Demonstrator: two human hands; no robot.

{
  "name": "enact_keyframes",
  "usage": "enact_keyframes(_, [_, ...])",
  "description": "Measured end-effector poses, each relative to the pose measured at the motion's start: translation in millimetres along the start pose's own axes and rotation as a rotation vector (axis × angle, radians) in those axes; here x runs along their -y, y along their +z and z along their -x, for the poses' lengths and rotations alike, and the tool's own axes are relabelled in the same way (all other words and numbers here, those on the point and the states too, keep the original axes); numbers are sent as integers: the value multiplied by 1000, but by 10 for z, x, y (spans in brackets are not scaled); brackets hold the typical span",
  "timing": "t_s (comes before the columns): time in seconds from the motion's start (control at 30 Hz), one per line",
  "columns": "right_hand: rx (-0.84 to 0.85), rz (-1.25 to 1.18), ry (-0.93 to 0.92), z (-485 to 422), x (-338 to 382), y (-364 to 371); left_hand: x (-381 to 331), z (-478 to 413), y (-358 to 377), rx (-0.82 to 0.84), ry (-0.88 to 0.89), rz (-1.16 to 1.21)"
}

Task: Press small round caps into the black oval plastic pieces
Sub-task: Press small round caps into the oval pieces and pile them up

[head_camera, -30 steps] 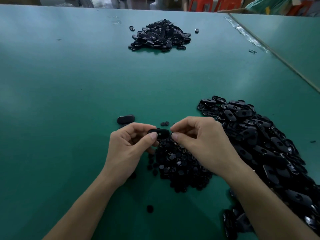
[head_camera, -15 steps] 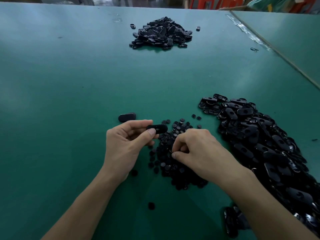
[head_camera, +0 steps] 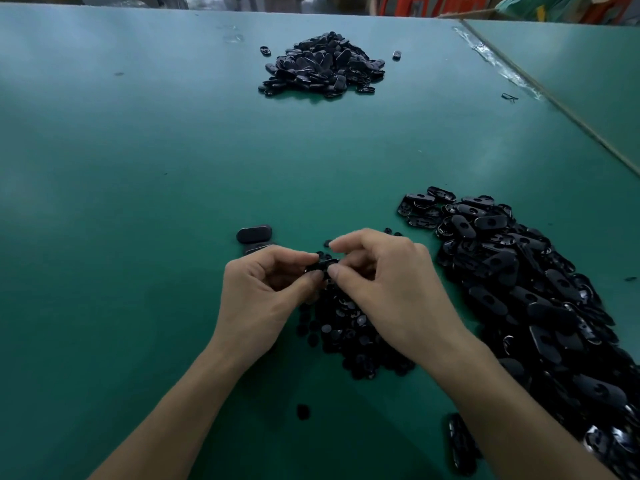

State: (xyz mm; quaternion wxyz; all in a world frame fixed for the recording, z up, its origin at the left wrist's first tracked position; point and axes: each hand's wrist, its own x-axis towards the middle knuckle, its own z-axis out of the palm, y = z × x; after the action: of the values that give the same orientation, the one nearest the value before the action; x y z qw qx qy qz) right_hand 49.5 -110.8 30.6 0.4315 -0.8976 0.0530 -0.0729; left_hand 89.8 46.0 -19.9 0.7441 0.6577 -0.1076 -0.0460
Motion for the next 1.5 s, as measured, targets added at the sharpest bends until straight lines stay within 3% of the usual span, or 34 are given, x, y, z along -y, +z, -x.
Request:
enact_keyframes(0.23, [-80,99,-71,34,16,71,-2,-1,7,8,15,-35])
enact_keyframes(0.63, [-47,0,11,46,42,112,-22,-17,17,-8,4,-30])
enact_keyframes(0.9, [-90,89,-19,69,60,169,-16,-19,-6,62,10,-68])
enact_keyframes(1.2, [-27,196,-26,136,89,210,11,3,6,50,97,-280])
enact_keyframes(1.33, [39,172,-26,141,110,191,38,-18,-9,20,88,-258])
enact_keyframes(1.5, [-40,226,-90,70,96,120,20,-29,-11,31,45,-139])
